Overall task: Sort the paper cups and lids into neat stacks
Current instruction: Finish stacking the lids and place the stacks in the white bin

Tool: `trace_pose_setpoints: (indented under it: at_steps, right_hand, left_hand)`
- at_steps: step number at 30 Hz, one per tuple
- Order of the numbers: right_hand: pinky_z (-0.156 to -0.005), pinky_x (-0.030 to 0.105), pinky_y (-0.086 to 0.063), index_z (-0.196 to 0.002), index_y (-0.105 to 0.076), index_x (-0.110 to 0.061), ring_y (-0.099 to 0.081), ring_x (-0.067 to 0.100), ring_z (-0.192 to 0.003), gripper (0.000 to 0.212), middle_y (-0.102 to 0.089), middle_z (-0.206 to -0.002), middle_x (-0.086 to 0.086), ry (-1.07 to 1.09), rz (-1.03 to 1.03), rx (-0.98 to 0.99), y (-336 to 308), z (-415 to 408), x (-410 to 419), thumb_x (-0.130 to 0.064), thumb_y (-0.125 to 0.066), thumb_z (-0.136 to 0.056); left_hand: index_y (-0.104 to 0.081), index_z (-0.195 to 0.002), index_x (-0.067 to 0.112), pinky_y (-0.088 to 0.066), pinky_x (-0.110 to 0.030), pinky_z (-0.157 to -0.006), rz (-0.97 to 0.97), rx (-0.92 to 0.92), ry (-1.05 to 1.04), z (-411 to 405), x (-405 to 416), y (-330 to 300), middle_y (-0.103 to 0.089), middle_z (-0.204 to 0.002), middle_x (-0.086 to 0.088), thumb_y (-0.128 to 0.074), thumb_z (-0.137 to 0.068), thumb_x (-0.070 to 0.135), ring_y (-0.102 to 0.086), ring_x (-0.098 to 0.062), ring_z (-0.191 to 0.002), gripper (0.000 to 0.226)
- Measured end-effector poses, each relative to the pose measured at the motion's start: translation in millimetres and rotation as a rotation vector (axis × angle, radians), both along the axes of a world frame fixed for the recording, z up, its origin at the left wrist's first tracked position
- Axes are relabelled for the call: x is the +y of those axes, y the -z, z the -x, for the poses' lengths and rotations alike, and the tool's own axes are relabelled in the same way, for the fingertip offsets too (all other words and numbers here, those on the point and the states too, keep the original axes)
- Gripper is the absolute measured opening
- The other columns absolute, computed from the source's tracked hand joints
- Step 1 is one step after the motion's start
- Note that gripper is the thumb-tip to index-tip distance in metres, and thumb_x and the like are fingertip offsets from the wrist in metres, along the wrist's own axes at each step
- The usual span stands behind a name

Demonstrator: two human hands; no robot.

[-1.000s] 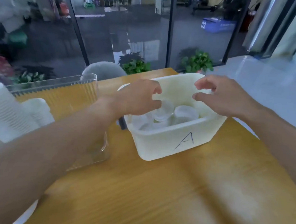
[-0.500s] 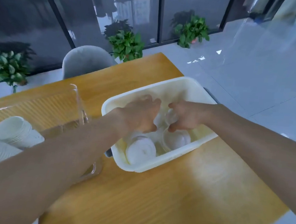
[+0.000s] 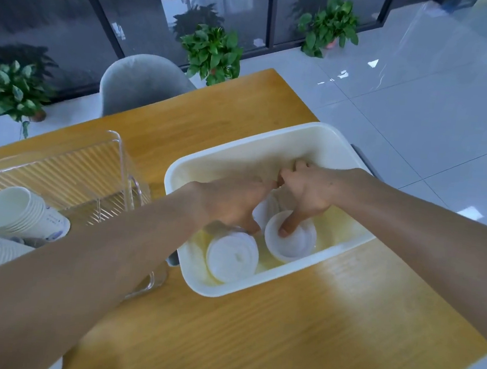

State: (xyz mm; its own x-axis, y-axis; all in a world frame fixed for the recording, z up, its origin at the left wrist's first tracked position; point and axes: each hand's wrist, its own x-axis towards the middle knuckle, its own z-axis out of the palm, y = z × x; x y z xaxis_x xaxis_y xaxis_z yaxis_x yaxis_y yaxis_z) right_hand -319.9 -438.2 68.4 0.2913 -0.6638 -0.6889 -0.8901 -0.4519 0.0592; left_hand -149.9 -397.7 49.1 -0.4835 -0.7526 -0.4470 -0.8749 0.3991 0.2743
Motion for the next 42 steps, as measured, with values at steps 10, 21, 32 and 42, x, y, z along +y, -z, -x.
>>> trace_pose_setpoints:
  at_steps: [10,21,32,42]
  right_hand:
    - [-0.096,0.047,-0.053,-0.144,-0.043,-0.032,-0.053,0.026,-0.120,0.115,-0.054,-0.121,-0.006,-0.010,-0.028,-0.108,9.0,5.8,-12.9,-0.077,-0.084,-0.047]
    - [-0.075,0.035,-0.054,-0.147,-0.037,-0.027,-0.061,0.022,-0.106,0.099,-0.057,-0.130,-0.006,0.089,0.017,-0.330,10.2,13.0,-1.0,-0.050,-0.091,-0.067]
    - [-0.073,0.027,-0.045,-0.121,-0.061,-0.027,-0.061,0.019,-0.099,0.032,-0.067,-0.115,-0.004,0.219,0.261,-0.586,-33.6,16.6,24.5,-0.019,-0.069,-0.091]
    - [-0.061,0.026,-0.056,-0.115,-0.069,-0.023,-0.068,0.012,-0.069,0.028,-0.073,-0.096,-0.001,0.547,0.257,-1.143,-100.7,22.9,103.3,-0.017,-0.076,-0.089]
  left_hand:
    - [-0.055,-0.144,0.023,-0.050,-0.038,-0.096,0.102,-0.042,-0.025,-5.3,-12.3,-5.5,-0.062,-0.136,-0.002,-0.060,-0.095,0.005,-0.059,-0.025,-0.119,0.053]
    - [-0.072,-0.116,0.025,-0.053,-0.040,-0.089,0.309,0.226,-0.268,-14.1,11.2,-37.1,-0.069,-0.114,0.006,-0.060,-0.095,0.014,-0.062,-0.018,-0.104,0.026]
    - [-0.074,-0.108,0.024,-0.051,-0.016,-0.074,0.477,0.599,-0.597,-29.5,75.5,-71.7,-0.070,-0.094,0.016,-0.062,-0.096,0.014,-0.062,-0.002,-0.084,0.019]
    - [-0.072,-0.099,0.017,-0.054,-0.036,-0.042,0.326,0.959,-0.955,-37.9,174.8,-104.5,-0.072,-0.086,0.001,-0.064,-0.099,0.014,-0.065,-0.022,-0.049,0.009]
